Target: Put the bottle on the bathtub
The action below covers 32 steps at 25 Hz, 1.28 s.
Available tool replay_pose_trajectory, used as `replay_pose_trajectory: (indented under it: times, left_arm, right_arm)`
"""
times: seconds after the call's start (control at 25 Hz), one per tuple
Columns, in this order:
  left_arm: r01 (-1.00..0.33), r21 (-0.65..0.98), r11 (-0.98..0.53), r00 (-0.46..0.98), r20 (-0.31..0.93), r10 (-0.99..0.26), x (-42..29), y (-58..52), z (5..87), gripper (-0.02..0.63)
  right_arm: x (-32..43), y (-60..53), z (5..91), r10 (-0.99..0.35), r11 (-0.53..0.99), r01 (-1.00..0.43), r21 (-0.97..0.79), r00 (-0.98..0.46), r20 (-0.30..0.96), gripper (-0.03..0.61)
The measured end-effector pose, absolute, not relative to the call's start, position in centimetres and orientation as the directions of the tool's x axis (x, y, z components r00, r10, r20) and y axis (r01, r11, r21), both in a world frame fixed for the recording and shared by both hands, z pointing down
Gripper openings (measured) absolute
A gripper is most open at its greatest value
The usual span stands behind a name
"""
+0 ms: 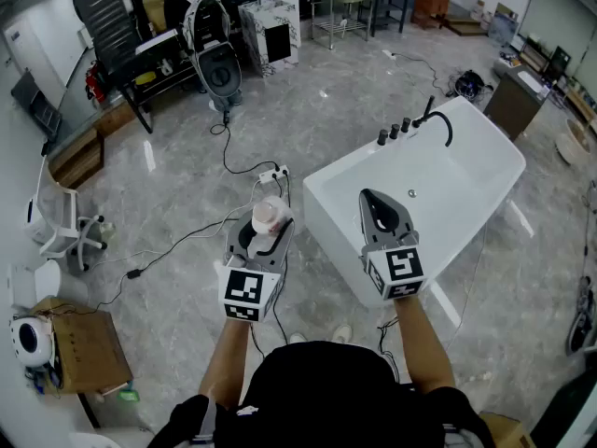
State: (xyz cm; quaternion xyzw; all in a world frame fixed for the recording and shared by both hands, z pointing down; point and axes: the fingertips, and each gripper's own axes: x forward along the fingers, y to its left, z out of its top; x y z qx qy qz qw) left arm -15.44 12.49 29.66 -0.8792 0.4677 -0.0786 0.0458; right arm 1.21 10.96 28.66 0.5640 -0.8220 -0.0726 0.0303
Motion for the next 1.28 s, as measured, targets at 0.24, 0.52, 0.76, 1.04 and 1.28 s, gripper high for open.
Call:
replay_pose_trajectory:
  times: [0.24,0.52,0.76,1.04,1.28]
  left_arm:
    - [-0.82,-0.147,-0.554,0.543,0.107,-0.833,-14.5,12.2,30.5,0.235]
    - [-0.821,-0.136,-0.554,0.544,0.107,-0.833,-12.4,12.0,30.7,0.235]
    - [-0.834,-0.113,-0.541,0.533,0.093,-0.841,-9.8,11.9,31.2,0.235]
    - [-0.857,-0.072,-0.511,0.506,0.074,-0.859,-8.3,12.0,31.6,0.235]
    - [-0.86,-0.078,-0.505,0.498,0.088,-0.863,-7.2,10.7,32.5,0.235]
  right_arm:
    - [2.3,10.9,29.3,-0.935,0.35,-0.929,0.117,-0.355,-0.021,0.021]
    - [4.4,10.7,29.8,-0.933,0.356,-0.928,0.107,-0.359,-0.01,0.021]
    - [7.6,10.6,30.9,-0.927,0.371,-0.923,0.107,-0.374,-0.017,0.021]
    - [9.2,10.2,32.9,-0.914,0.404,-0.908,0.114,-0.406,0.006,0.021]
    - [9.7,8.5,34.3,-0.905,0.425,-0.898,0.114,-0.425,0.028,0.021]
